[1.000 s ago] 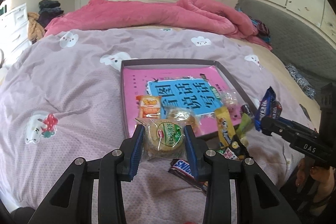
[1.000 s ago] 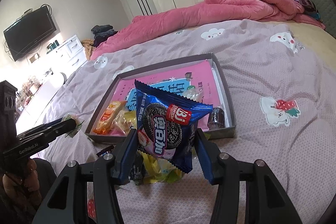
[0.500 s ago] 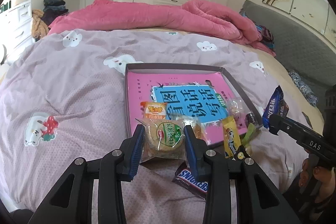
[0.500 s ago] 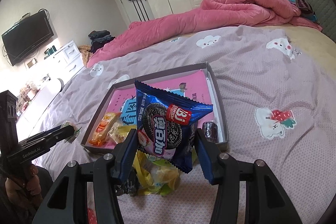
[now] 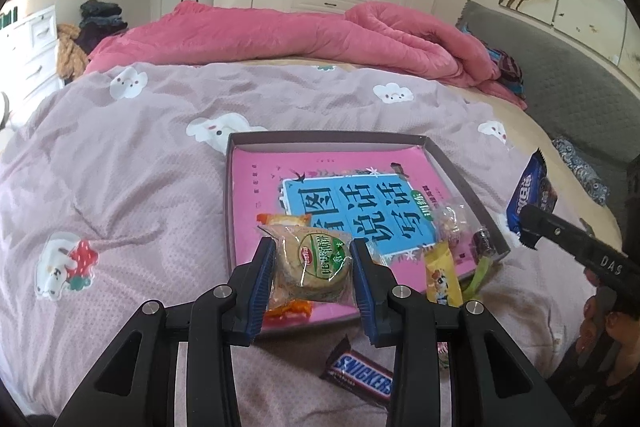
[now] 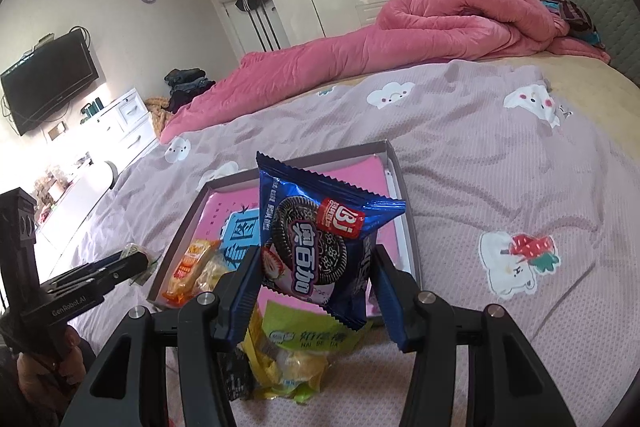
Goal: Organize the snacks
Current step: 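Carry the cake bag with the left tool while the right tool carries the biscuit bag over the tray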
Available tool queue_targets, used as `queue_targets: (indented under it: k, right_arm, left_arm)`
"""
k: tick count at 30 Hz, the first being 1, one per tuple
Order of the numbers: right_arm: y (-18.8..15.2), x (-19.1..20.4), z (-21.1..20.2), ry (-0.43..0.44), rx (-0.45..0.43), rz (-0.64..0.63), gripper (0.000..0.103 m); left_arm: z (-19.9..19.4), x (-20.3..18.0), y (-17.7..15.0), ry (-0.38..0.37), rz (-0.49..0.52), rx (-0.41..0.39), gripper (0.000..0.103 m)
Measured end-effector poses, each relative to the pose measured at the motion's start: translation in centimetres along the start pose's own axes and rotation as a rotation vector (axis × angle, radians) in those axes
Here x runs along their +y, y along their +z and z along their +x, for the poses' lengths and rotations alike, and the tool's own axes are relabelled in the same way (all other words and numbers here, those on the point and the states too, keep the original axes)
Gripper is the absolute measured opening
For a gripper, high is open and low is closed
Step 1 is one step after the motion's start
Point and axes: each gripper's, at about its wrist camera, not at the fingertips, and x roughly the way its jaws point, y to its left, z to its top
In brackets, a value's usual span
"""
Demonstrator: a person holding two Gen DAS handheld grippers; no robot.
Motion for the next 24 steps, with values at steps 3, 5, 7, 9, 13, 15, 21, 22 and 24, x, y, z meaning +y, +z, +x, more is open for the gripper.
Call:
queue_targets:
  k: [3, 5, 7, 9, 13, 15, 21, 22, 24]
  right_arm:
    - [0.3, -0.1, 0.3, 0.000, -0.002, 0.000, 0.054]
    - [0.4, -0.2, 0.4, 0.003, -0.002, 0.002, 0.054]
    - [0.5, -0.2, 0.4, 0.000, -0.003, 0.001, 0.054]
    - [0.8, -0.3, 0.6, -0.005, -0.004, 0.001, 0.054]
    - [1.3, -0.9, 0.9, -0.023, -0.012, 0.004, 0.054]
    - [1.5, -1.2, 1.3, -0.037, -0.010, 0.005, 0.054]
    - [1.7, -2.1, 2.5, -0.059, 0.011, 0.021, 0.054]
    - [1.6, -2.2, 2.5, -0.059, 0.015, 0.022, 0.054]
    - [1.5, -2.2, 2.8, -0.060, 0.025, 0.019, 0.054]
  left_arm:
    - [0.4, 0.1, 0.1, 0.002, -0.003, 0.001, 0.039]
    - [0.8, 0.2, 0.3, 0.006, -0.007, 0.003, 0.039]
    - [1.1, 0.3, 0.4, 0.010, -0.009, 0.004, 0.039]
    - [1.6, 0.3, 0.6, 0.017, -0.009, 0.005, 0.039]
    - [2.6, 0.1, 0.5, 0.020, -0.002, 0.011, 0.039]
    - [3.0, 0.0, 0.4, 0.025, 0.006, 0.017, 0.039]
    - [4.0, -0.2, 0.2, 0.025, 0.019, 0.033, 0.039]
    - [4.2, -0.2, 0.1, 0.025, 0.021, 0.036, 0.039]
    - [4.4, -0.3, 0.0, 0.024, 0.022, 0.041, 0.039]
